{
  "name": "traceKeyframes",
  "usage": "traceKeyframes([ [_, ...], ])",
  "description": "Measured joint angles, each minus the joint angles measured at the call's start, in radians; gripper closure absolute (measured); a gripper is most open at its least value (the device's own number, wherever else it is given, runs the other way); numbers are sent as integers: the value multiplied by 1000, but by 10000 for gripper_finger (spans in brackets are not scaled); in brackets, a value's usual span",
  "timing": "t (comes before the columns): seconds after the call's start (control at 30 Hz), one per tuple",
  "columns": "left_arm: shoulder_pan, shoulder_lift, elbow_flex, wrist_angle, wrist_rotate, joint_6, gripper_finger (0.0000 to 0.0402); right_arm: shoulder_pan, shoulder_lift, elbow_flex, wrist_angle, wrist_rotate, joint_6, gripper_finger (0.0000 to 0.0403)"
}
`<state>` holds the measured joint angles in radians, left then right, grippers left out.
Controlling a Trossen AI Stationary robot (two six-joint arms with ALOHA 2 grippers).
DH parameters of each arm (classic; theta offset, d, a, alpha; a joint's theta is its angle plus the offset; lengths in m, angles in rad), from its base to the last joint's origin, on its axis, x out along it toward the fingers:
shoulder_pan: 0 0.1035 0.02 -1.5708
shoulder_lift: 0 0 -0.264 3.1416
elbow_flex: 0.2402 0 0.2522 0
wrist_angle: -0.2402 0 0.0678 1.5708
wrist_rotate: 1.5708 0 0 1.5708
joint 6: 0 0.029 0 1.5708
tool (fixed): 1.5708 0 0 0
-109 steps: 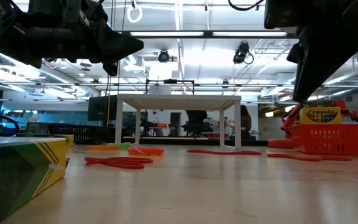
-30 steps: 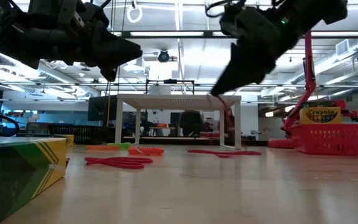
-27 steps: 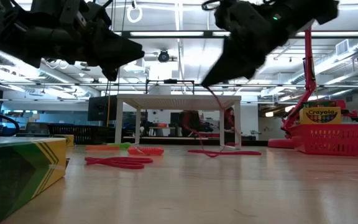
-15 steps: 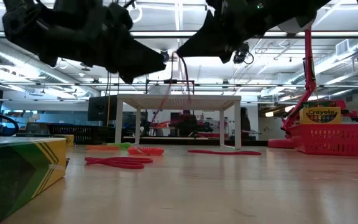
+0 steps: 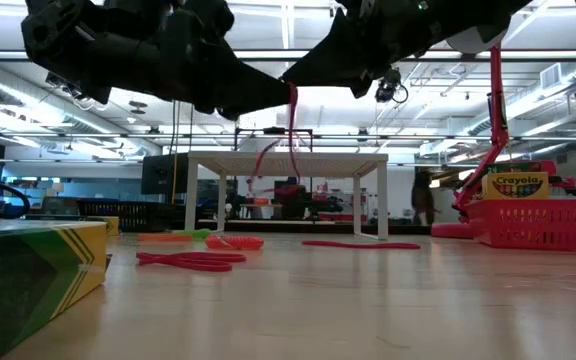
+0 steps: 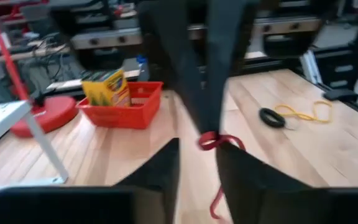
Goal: Pick & Place Office Desk Supplies
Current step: Put the red rubber band into the yellow bin
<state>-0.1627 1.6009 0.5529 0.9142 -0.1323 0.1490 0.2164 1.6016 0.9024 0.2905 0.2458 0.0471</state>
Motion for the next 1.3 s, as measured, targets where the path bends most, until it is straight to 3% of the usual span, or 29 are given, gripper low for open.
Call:
traceKeyframes([
  [0.13, -16, 0, 0, 0, 0, 64, 371, 0, 0, 0, -1, -10, 0, 398],
  [0.2, -15, 0, 0, -1, 2, 68, 391, 0, 0, 0, -1, -11, -1, 398],
  [0.33, -15, 0, 0, -6, -5, 68, 395, 0, 0, 0, -1, -9, 1, 396],
  [0.4, -15, 0, 0, -15, -20, 69, 396, 6, 0, 0, -1, 45, 16, 387],
  [0.67, -12, -1, 0, -90, -100, 68, 397, 55, -1, 0, -2, 298, 18, 280],
  [0.87, -14, -39, -1, -136, -110, 60, 397, 66, -31, 0, -55, 335, -55, 228],
  [0.97, -15, -115, 0, -225, -114, 50, 397, 66, -52, 0, -95, 343, -46, 248],
  [1.13, -15, -297, 3, -475, -64, -36, 397, 65, -57, -22, -119, 340, -47, 338],
  [1.23, -29, -392, 56, -733, 9, -157, 397, 52, -56, -54, -125, 347, -51, 390],
  [1.3, -61, -433, 116, -928, 19, -239, 397, 43, -58, -68, -123, 351, -41, 391],
])
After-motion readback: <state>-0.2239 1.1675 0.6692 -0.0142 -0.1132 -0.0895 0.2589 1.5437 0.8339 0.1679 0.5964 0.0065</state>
